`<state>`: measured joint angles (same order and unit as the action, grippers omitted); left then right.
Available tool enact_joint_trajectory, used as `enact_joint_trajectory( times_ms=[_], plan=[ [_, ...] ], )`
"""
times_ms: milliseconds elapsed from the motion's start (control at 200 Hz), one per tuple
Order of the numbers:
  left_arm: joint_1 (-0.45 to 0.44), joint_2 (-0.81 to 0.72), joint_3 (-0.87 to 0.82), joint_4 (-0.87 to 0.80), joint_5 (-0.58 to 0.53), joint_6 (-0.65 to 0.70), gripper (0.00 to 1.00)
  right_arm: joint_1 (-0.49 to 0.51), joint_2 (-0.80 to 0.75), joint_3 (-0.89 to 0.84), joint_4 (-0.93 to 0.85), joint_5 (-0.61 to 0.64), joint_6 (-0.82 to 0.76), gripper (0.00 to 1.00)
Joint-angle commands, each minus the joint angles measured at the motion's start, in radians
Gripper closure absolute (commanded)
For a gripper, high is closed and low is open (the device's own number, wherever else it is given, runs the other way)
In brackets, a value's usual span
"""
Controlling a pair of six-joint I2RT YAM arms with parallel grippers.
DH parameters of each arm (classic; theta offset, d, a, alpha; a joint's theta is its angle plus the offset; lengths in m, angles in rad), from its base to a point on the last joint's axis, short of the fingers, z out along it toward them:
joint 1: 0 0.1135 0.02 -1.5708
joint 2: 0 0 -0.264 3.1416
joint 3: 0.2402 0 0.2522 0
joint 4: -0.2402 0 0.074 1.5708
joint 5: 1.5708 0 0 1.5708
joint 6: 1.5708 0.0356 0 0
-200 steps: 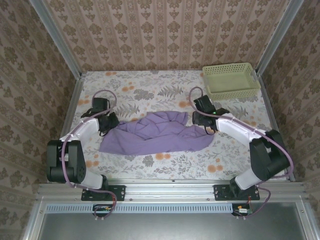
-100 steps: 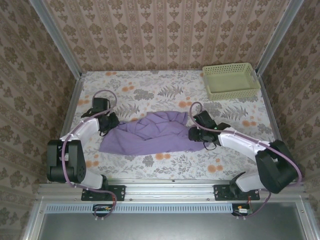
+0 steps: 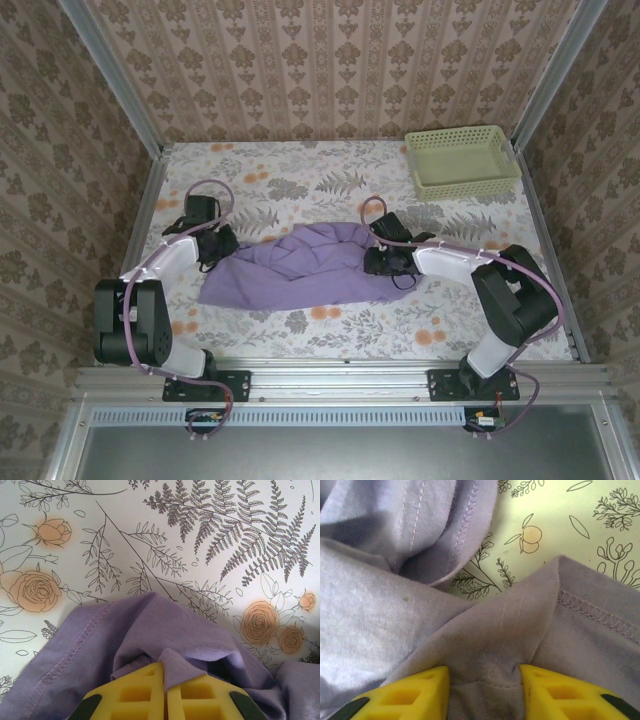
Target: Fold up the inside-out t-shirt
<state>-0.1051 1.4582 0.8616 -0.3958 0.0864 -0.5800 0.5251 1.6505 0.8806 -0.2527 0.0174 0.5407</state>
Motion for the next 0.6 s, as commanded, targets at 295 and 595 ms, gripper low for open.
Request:
enact_joint_trajectory(
  times_ms=[295,595],
  plan=[
    [-0.009,-0.002,0.003,-0.011,-0.012,0.002,0.93,0.033,-0.130,0.037,-0.111,0.124,-0.044,1.00],
    [-0.018,-0.004,0.067,-0.064,-0.069,0.010,0.93,0.032,-0.551,-0.014,-0.259,0.319,-0.092,1.00]
  ],
)
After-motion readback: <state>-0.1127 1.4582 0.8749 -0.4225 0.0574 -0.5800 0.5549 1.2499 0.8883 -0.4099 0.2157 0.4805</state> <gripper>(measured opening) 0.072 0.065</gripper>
